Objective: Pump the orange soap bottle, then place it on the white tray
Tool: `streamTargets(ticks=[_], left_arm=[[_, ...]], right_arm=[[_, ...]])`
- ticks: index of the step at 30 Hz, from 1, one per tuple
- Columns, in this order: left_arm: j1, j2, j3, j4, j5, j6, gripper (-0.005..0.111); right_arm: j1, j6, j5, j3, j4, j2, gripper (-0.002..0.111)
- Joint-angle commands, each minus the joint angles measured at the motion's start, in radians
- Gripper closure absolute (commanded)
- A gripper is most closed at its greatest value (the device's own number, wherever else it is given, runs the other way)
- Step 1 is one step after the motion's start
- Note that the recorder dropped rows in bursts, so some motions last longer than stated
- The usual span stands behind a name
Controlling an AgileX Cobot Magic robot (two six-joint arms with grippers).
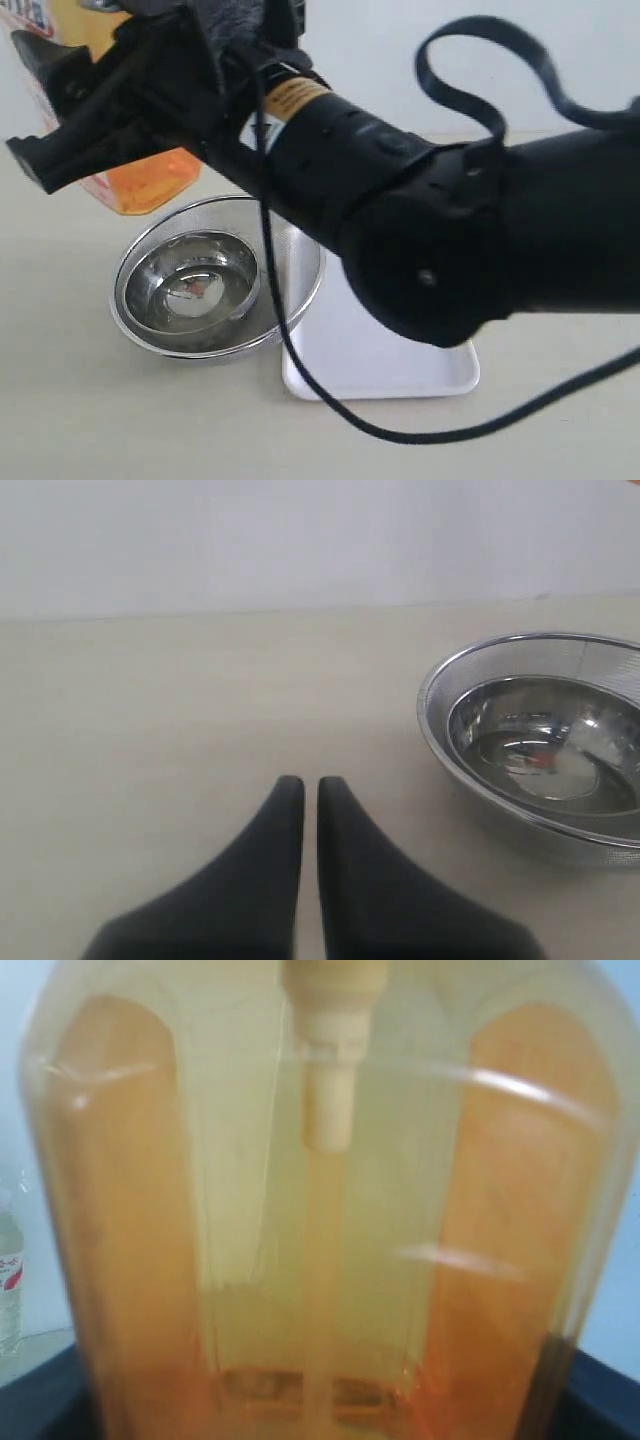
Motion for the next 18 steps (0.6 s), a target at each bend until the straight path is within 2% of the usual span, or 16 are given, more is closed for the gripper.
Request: streamTargets(ticks=[1, 18], left_arm=[[0.003, -0.003, 0.003, -0.005, 0.0, 0.003, 0.102], [0.003, -0.003, 0.003, -0.005, 0.0, 0.003, 0.102]], right_arm=[[0.004, 0.03, -0.056, -0.128, -0.003, 0.072, 0.108], [0.004, 0.103, 0.033, -0.496, -0.001, 0.469, 0.108]])
